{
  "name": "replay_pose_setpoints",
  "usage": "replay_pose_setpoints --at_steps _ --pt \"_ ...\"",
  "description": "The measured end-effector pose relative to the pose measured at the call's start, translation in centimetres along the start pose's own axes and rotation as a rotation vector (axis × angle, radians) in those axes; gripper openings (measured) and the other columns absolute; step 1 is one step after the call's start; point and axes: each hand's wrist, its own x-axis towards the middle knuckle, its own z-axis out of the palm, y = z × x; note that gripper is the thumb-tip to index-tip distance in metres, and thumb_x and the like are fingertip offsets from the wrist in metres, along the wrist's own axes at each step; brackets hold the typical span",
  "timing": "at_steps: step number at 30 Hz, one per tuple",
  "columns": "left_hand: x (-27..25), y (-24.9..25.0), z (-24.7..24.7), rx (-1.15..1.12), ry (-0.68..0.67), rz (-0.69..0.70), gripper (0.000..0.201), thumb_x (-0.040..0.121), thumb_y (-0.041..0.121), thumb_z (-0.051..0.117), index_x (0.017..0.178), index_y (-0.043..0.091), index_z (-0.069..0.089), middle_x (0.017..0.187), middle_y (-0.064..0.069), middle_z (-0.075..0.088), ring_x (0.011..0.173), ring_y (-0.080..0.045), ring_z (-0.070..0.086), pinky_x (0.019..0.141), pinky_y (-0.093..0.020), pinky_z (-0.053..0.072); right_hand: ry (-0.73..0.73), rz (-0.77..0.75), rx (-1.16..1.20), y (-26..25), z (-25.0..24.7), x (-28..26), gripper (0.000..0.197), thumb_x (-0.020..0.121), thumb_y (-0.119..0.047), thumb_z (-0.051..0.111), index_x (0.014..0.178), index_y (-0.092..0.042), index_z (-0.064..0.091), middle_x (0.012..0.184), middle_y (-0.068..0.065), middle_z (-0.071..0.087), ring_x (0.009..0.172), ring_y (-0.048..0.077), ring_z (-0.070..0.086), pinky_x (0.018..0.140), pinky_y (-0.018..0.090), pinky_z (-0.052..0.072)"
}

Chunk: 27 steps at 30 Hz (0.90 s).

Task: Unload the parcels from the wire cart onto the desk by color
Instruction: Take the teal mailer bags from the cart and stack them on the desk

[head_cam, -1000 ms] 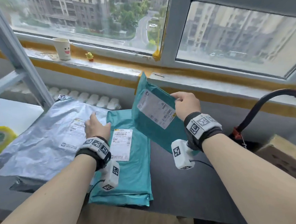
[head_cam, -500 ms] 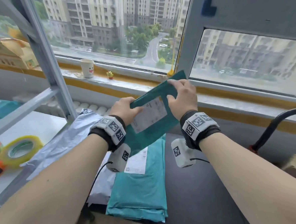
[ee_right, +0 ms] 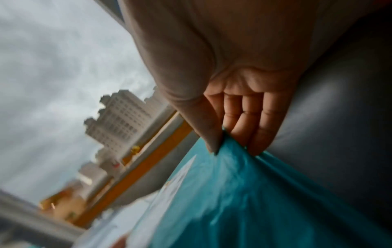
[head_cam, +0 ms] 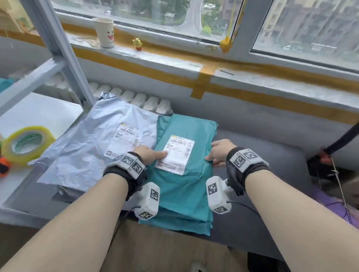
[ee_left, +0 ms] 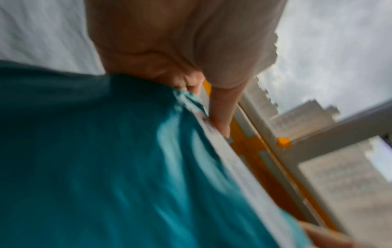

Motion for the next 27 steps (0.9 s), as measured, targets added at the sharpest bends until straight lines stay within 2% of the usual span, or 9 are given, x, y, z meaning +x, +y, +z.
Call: replay_pose_setpoints --at_steps 3,5,6,8,10,14,20,24,27 --pt "-0.1 -0.9 0.8 0.093 0.019 0.036 0.04 0.08 0.039 0.071 0.1 0.005 0.068 0.073 -0.004 0.06 0.056 -0.014 0.052 0.052 -0.023 0.044 0.038 0.017 -0.101 2.2 0.7 1.1 0.031 0.076 0.004 0.065 0.104 -0.009 0.069 0.108 0.011 0.07 0.099 0.03 0.066 0.092 0.043 0.053" --pt "-0.4 -0.9 1.4 0.074 0.042 0.053 0.031 0.08 0.035 0.072 0.095 0.008 0.066 0.068 -0.001 0.054 0.056 -0.014 0.051 0.053 -0.025 0.046 0.103 0.016 -0.078 3.7 0.9 2.7 0.024 0.067 -0.001 0.067 0.086 -0.016 0.072 0.1 0.007 0.072 0.1 0.03 0.066 0.09 0.042 0.054" --pt "-0.4 -0.8 1.8 0.069 0.043 0.06 0.028 0.081 0.033 0.072 0.095 0.01 0.064 0.073 -0.002 0.055 0.064 -0.017 0.055 0.061 -0.028 0.051 0.127 0.019 -0.058 4.1 1.0 3.0 0.023 0.065 -0.003 0.068 0.083 -0.016 0.071 0.098 0.006 0.072 0.098 0.029 0.067 0.089 0.042 0.054" --pt "-0.2 -0.6 2.3 0.068 0.072 0.085 0.043 0.08 0.029 0.072 0.115 0.01 0.057 0.108 -0.008 0.061 0.099 -0.024 0.06 0.09 -0.037 0.05 0.135 0.023 -0.045 3.9 1.4 2.2 0.027 0.069 -0.006 0.071 0.094 -0.015 0.069 0.103 0.005 0.07 0.1 0.027 0.065 0.092 0.042 0.053" --pt "-0.2 -0.3 2.4 0.078 0.114 0.099 0.062 0.081 0.024 0.072 0.134 0.007 0.045 0.134 -0.011 0.052 0.12 -0.027 0.052 0.102 -0.038 0.043 0.12 0.009 -0.05 3.6 1.7 1.4 0.03 0.073 -0.005 0.071 0.102 -0.012 0.066 0.106 0.006 0.068 0.101 0.028 0.064 0.093 0.042 0.052" --pt "0.2 -0.2 1.7 0.067 0.144 0.114 0.058 0.082 0.016 0.07 0.134 0.006 0.046 0.134 -0.013 0.053 0.119 -0.028 0.054 0.102 -0.036 0.043 0.125 -0.048 -0.034 3.5 2.1 1.2 0.03 0.072 0.0 0.069 0.099 -0.011 0.066 0.107 0.01 0.069 0.101 0.03 0.064 0.092 0.043 0.052" --pt "0.4 -0.4 1.7 0.091 0.111 0.107 0.064 0.082 0.016 0.071 0.139 0.008 0.043 0.14 -0.011 0.048 0.126 -0.026 0.049 0.107 -0.037 0.039 0.168 -0.088 -0.012 3.7 2.2 1.0 0.053 0.072 -0.005 0.077 0.121 -0.017 0.061 0.115 0.004 0.066 0.108 0.026 0.062 0.094 0.04 0.051" --pt "-0.3 0.3 1.7 0.144 0.131 0.158 0.062 0.084 0.018 0.068 0.139 0.01 0.042 0.14 -0.011 0.048 0.126 -0.026 0.048 0.105 -0.032 0.038 0.141 -0.07 0.093 3.8 2.2 0.2 0.057 0.076 -0.012 0.076 0.128 -0.016 0.054 0.119 0.005 0.064 0.105 0.025 0.064 0.082 0.041 0.057" --pt "-1.5 1.8 1.5 0.234 0.191 0.266 0.059 0.086 0.018 0.062 0.14 0.014 0.041 0.14 -0.009 0.047 0.124 -0.026 0.049 0.099 -0.031 0.039 0.263 -0.112 -0.017 4.2 0.9 -1.2 0.056 0.084 -0.025 0.067 0.135 -0.017 0.047 0.131 0.005 0.055 0.116 0.025 0.057 0.092 0.039 0.051"
